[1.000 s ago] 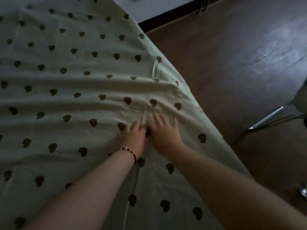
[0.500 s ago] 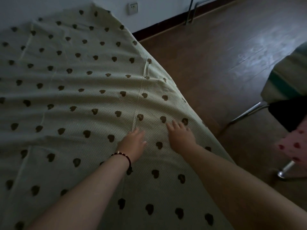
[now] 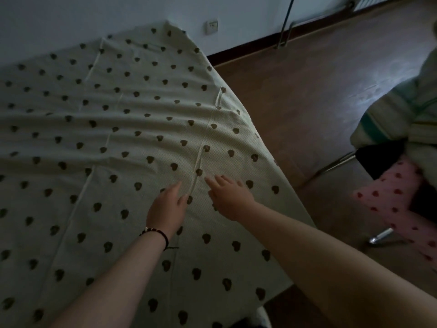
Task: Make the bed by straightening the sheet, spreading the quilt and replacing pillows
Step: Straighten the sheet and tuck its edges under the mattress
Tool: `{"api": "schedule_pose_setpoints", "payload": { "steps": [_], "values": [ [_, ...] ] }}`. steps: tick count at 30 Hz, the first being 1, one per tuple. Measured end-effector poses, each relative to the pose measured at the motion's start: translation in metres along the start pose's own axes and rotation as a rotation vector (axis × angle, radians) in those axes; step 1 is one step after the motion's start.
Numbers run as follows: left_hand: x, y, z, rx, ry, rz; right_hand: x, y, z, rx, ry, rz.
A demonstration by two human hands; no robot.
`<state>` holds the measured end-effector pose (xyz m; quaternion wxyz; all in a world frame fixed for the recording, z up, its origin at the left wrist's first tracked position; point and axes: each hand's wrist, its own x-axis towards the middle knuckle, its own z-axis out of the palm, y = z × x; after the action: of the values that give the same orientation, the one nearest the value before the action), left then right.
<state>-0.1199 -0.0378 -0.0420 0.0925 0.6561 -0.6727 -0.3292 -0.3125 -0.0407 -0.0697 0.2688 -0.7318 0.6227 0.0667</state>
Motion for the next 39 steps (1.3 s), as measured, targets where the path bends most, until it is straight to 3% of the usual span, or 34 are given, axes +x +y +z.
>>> {"api": "schedule_pose_setpoints", "payload": {
  "steps": [5, 11, 16, 20, 23, 26, 29, 39],
  "values": [
    [-0.015, 0.011, 0.034, -0.114, -0.02, -0.102, -0.027, 0.042, 0.033, 0.013, -0.157, -0.047],
    [0.038, 0.015, 0.118, -0.146, -0.063, -0.2, 0.01, 0.153, 0.099, -0.09, -0.362, -0.096],
    [0.101, 0.029, 0.185, -0.216, 0.049, -0.394, 0.085, 0.236, 0.082, -0.357, -0.314, -0.356],
    [0.144, 0.049, 0.231, -0.234, 0.092, -0.503, 0.145, 0.27, 0.044, -0.348, -0.292, -0.46],
    [0.173, 0.05, 0.261, -0.103, 0.034, -0.57, 0.192, 0.295, 0.023, -0.374, -0.265, -0.49],
    [0.184, 0.045, 0.277, 0.098, -0.037, -0.619, 0.225, 0.304, 0.015, -0.379, -0.204, -0.494],
    [0.185, 0.044, 0.279, 0.169, -0.007, -0.624, 0.234, 0.3, 0.011, -0.384, -0.198, -0.5],
    [0.19, 0.044, 0.281, 0.119, -0.082, -0.714, 0.237, 0.284, 0.001, -0.385, -0.356, -0.464]
  ]
}}
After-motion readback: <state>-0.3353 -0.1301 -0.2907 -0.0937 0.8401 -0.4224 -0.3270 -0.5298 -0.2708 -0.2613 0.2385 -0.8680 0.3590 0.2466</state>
